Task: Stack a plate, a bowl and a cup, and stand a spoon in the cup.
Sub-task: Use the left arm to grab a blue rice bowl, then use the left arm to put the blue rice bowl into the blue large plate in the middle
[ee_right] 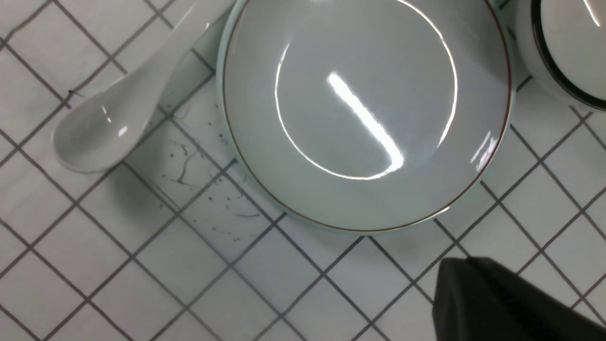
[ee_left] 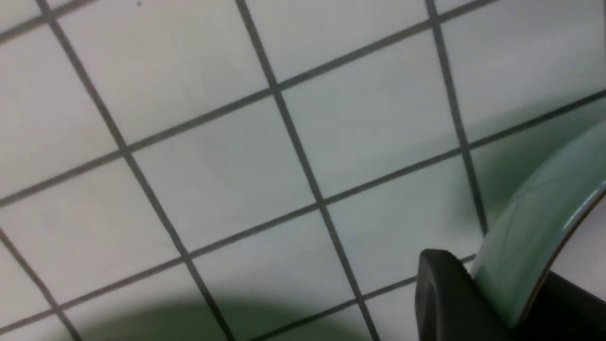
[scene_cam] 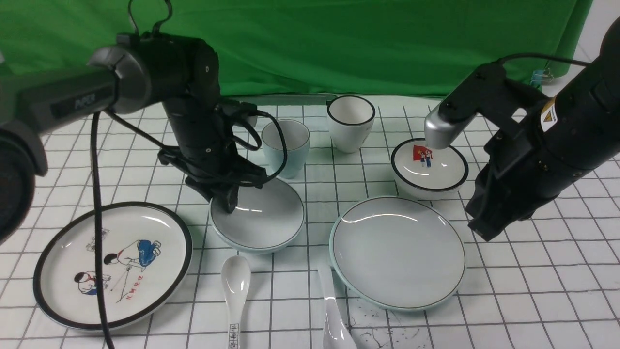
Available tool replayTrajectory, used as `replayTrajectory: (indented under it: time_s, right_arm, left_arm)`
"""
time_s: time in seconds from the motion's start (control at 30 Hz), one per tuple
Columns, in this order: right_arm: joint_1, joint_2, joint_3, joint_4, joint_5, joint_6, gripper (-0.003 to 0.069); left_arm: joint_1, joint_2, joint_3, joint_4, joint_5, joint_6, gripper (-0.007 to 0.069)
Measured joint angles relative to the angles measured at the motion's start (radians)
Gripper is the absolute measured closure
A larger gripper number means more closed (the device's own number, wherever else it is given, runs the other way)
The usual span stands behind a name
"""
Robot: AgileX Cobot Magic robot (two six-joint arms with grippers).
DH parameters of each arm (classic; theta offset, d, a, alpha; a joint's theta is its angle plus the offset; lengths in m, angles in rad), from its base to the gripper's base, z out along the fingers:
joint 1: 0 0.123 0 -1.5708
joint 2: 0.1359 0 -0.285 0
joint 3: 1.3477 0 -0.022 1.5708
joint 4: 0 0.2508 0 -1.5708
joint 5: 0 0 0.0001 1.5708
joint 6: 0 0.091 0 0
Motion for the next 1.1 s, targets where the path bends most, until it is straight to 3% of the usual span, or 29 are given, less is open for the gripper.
replayTrajectory:
  time_s: [0.13, 0.3, 0.57, 0.7, 1.1]
  right_arm:
    - [0.0, -0.003, 0.0, -0.006, 0.01, 0.0, 0.0629]
    - [0.0, -0.081, 0.0, -0.103, 0.037, 0.074, 0.0623]
    - [0.0, -0.313, 0.0, -0.192, 0.049, 0.212, 0.062]
    - [0.0, -0.441, 0.0, -0.193, 0.081, 0.237, 0.0617]
    - [0.0, -0.501, 0.01, -0.193, 0.18, 0.239, 0.0614]
  left_arm:
    - [-0.004, -0.051, -0.002, 0.016, -0.004, 0.01, 0.0627]
    - [-0.036, -0.187, -0.002, 0.014, -0.011, 0.036, 0.0628]
    - [-0.183, -0.215, -0.004, -0.249, -0.088, 0.135, 0.0628]
    - [-0.249, -0.134, -0.004, -0.361, -0.224, 0.151, 0.0628]
    - [-0.259, 0.05, -0.002, -0.426, -0.316, 0.141, 0.0628]
